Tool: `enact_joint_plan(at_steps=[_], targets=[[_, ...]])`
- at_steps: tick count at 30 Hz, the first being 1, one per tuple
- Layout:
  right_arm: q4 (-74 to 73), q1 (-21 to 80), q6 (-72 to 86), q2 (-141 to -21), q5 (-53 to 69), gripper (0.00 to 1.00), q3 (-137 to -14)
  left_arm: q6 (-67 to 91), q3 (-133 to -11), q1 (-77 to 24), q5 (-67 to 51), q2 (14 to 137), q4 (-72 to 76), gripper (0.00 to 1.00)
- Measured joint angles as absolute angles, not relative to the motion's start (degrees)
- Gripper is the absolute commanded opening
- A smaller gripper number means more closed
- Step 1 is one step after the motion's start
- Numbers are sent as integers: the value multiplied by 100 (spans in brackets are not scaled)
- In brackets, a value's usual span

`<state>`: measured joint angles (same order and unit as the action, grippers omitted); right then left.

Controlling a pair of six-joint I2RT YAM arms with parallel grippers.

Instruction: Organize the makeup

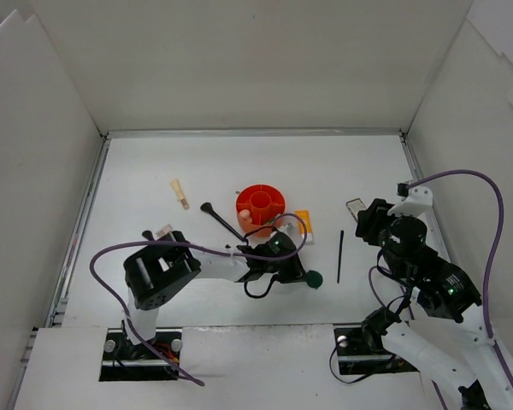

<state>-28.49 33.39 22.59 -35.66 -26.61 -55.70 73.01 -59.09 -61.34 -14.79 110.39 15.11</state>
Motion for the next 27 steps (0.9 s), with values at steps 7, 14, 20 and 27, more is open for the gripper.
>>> enact_joint_plan(at_steps=[7,14,20,27], targets=[[-2851,3339,2268,-3570,-2665,42,-5570,6873,-5413,-5992,-803,9450,738,0],[-2851,3334,2287,-3747,-2661,42,-5570,6711,-5402,-5859,847,7113,-696,0],[-2851,3330,2300,-3903,-2659,41,-5570,6877,-5572,-5308,1540,6493,-1872,0],[-2851,3330,2329,-3948,-2659,41,-5570,6949,-5975,-4543,1675,6777,-2834,0]])
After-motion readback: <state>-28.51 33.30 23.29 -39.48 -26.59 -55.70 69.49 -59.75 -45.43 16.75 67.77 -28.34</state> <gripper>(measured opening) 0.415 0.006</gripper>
